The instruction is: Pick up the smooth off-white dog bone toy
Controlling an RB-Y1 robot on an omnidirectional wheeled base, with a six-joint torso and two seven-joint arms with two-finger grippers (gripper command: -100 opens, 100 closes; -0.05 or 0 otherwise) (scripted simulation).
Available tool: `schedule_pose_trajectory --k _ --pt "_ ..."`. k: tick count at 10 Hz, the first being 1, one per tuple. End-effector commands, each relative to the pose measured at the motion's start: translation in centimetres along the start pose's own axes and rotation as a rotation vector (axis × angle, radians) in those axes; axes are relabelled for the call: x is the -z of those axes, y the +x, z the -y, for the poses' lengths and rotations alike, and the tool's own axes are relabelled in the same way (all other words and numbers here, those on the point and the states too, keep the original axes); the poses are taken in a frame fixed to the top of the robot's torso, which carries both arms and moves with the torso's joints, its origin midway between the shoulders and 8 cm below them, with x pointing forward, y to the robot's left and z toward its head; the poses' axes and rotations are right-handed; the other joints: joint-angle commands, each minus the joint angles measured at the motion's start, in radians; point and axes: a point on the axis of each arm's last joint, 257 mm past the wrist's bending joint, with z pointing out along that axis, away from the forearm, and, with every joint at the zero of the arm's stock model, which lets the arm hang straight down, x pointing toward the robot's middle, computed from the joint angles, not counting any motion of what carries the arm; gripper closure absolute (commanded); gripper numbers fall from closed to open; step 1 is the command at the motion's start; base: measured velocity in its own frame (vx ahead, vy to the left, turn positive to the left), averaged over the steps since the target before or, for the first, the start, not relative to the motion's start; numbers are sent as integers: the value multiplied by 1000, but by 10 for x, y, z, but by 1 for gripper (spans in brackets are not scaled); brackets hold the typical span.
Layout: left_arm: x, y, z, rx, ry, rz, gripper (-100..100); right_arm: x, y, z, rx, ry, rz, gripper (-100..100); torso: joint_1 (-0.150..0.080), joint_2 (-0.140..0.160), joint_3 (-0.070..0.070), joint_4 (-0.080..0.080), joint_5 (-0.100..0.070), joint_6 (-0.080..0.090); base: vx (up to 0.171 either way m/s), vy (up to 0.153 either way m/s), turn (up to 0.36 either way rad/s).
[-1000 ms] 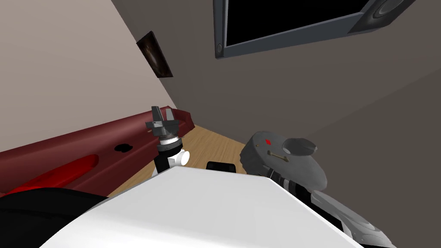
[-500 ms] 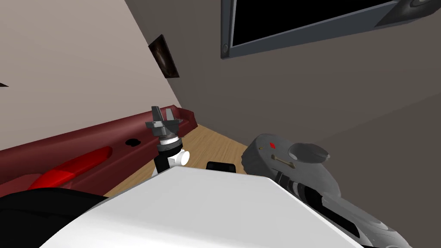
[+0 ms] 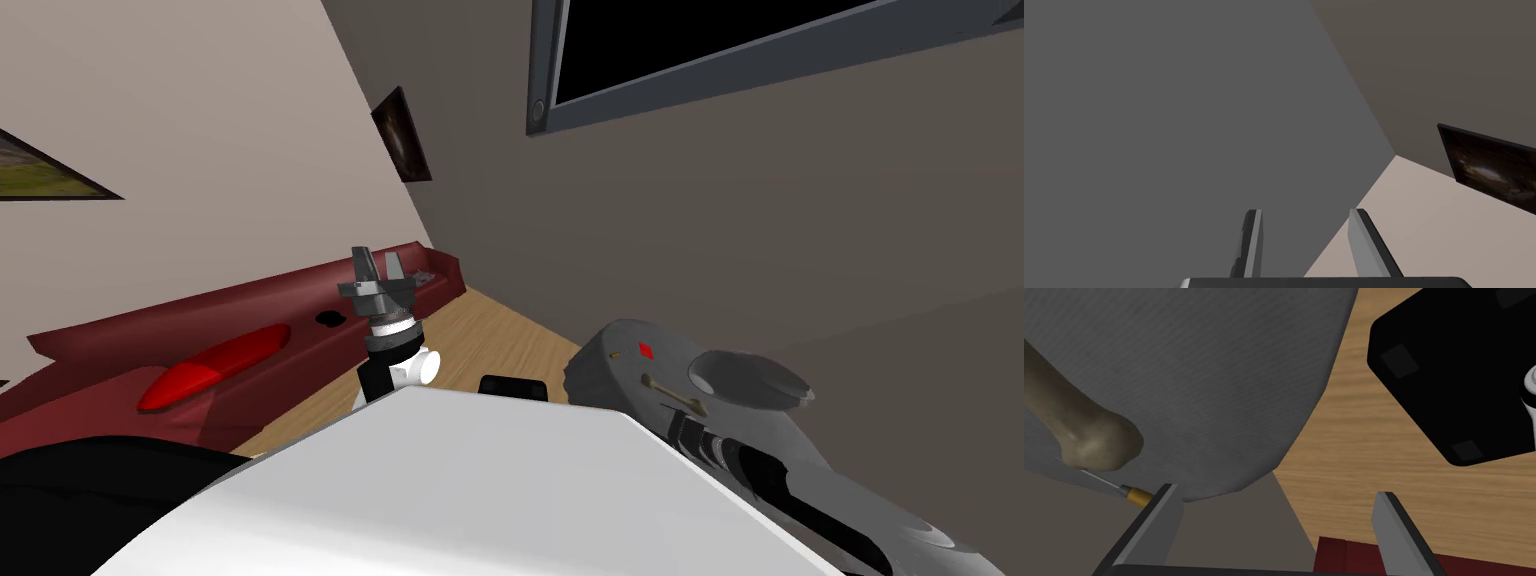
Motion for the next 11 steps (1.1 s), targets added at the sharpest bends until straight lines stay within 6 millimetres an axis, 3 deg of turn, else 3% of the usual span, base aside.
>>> schedule_pose_trajectory --k 1,2,5,8,11 --pt "0 0 0 0 0 0 0 13 34 17 44 37 -97 -100 0 0 0 0 0 0 33 -45 276" --pt "0 0 0 0 0 0 0 11 30 16 48 34 -88 -100 -1 0 0 0 0 0 27 -41 100" --pt "0 0 0 0 0 0 0 21 57 27 66 57 -158 -100 1 1 0 0 0 0 18 -19 82" --pt "0 0 0 0 0 0 0 40 106 43 122 92 -299 -100 -1 0 0 0 0 0 35 -51 201" --pt "0 0 0 0 0 0 0 51 139 42 156 97 -393 -100 -1 -1 -1 0 0 0 36 -53 177"
